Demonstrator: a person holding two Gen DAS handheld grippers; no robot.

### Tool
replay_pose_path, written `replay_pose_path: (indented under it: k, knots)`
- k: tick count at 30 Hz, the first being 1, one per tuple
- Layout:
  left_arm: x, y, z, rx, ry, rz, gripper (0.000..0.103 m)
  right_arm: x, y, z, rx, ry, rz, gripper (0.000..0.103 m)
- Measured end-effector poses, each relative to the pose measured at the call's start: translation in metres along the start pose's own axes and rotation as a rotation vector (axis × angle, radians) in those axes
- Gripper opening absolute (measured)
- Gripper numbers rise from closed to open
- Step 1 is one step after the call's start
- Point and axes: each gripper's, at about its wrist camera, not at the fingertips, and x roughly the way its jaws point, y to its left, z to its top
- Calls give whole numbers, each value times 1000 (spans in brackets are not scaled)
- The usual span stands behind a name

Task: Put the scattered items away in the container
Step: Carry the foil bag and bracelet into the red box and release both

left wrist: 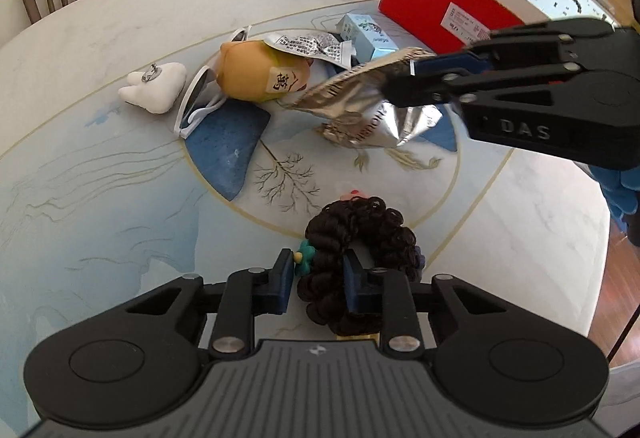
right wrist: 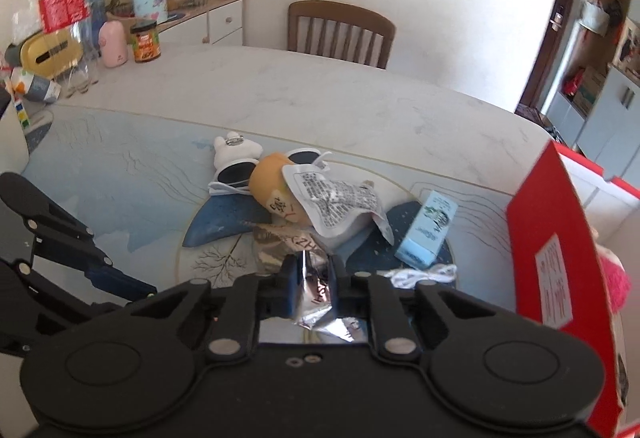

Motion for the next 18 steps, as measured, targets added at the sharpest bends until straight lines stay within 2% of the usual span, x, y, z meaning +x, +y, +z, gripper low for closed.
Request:
replay_pose_path:
  k: [3,11,18]
  knots:
    - [-5,0,1,-20,-14,-15,23,-11,-6,-1,34,-9,-2,103]
    - [-35,-11,7,-33,-110,-36,21,-61,-26,8,113,-115,-33,103]
    - [-73,-24,29,-21,-236,-55,21,-105,-49,18,172,-209,-74,103]
